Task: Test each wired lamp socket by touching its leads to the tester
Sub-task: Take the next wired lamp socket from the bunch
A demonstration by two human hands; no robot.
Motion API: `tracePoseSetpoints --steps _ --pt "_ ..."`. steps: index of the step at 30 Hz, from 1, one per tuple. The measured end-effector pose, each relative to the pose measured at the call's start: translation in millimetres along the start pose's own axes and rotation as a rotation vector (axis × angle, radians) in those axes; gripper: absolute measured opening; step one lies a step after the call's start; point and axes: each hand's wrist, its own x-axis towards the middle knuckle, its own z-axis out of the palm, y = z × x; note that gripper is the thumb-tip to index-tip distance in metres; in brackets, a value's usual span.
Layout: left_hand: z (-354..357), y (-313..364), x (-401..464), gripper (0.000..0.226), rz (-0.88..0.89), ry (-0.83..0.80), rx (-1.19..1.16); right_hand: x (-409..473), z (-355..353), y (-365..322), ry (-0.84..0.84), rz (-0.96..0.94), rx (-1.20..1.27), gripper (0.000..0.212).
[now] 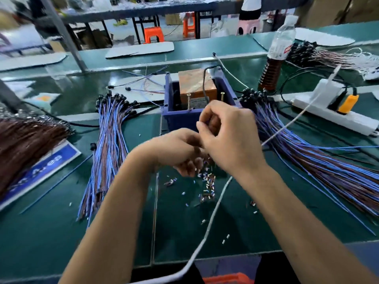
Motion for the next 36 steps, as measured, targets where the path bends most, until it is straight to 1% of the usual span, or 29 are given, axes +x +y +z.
tracePoseSetpoints --steps 1,2,4,6,7,9,11,13,14,15,16,17,18,19,20,21,24,26,28,29,30,32,33,34,35,36 --pt "-15 -13 -7 0.022 -0.040 0.084 0.026 2 11 -11 -0.044 -0.026 0.014 0.010" --pt "-29 -26 -12 0.020 -0.086 0.201 0.061 3 23 -22 -0.099 -0.051 0.019 0.009" --pt "-54 -51 -14 0.016 -0.180 0.513 0.161 7 47 -43 -0.227 -0.098 0.015 0.006" --pt "-71 -73 -14 0.008 -0.307 0.840 0.303 13 71 -61 -0.313 -0.126 0.030 0.005" --pt "-78 -83 -15 0.017 -0.384 0.959 0.373 15 83 -68 -0.335 -0.129 0.043 0.006" --pt "-90 -99 -17 0.033 -0.488 1.081 0.445 21 106 -80 -0.399 -0.098 0.059 0.007" --pt "-100 -110 -15 0.044 -0.536 1.124 0.478 24 129 -83 -0.550 -0.026 0.039 0.009" --pt "-111 -117 -12 0.053 -0.585 1.142 0.495 22 150 -82 -0.731 0.009 -0.045 0.022" --pt "-117 -121 -12 0.053 -0.610 1.163 0.472 20 158 -81 -0.789 -0.006 -0.107 0.030" --pt "-124 -124 -14 0.051 -0.634 1.184 0.419 18 164 -80 -0.809 -0.028 -0.170 0.037" --pt "-130 -126 -17 0.047 -0.652 1.191 0.368 15 169 -80 -0.801 -0.039 -0.205 0.042" --pt "-135 -128 -21 0.037 -0.649 1.176 0.348 13 173 -80 -0.786 -0.038 -0.216 0.045" --pt "-139 -130 -26 0.021 -0.659 1.133 0.373 11 176 -80 -0.773 -0.039 -0.215 0.046" --pt "-142 -131 -31 0.011 -0.665 1.077 0.399 9 178 -80 -0.764 -0.043 -0.215 0.046" --pt "-143 -132 -32 0.019 -0.673 1.027 0.427 7 179 -80 -0.755 -0.047 -0.218 0.045" --pt "-144 -131 -33 0.023 -0.680 0.980 0.446 5 180 -80 -0.751 -0.052 -0.223 0.044" --pt "-148 -130 -33 0.010 -0.684 0.908 0.415 3 181 -80 -0.740 -0.062 -0.233 0.041" --pt "-150 -130 -37 0.010 -0.702 0.903 0.422 3 181 -79 -0.740 -0.064 -0.227 0.042" --pt "-154 -128 -42 0.014 -0.684 0.966 0.458 3 179 -79 -0.739 -0.042 -0.203 0.044" --pt "-156 -125 -43 0.013 -0.656 1.008 0.420 4 178 -78 -0.726 -0.013 -0.165 0.044" --pt "-159 -119 -45 0.010 -0.599 1.034 0.283 4 176 -78 -0.691 0.031 -0.093 0.043" --pt "-159 -97 -44 0.014 -0.405 1.050 -0.136 3 169 -80 -0.570 0.136 0.133 0.036" --pt "-157 -82 -44 0.014 -0.299 1.051 -0.289 3 165 -83 -0.516 0.177 0.264 0.035" --pt "-153 -67 -42 0.012 -0.198 1.057 -0.387 2 160 -86 -0.503 0.218 0.414 0.038" --pt "-149 -53 -40 0.008 -0.092 1.068 -0.460 2 155 -92 -0.536 0.271 0.586 0.042" --pt "-144 -40 -38 0.007 0.007 1.089 -0.522 2 148 -96 -0.602 0.343 0.770 0.046"
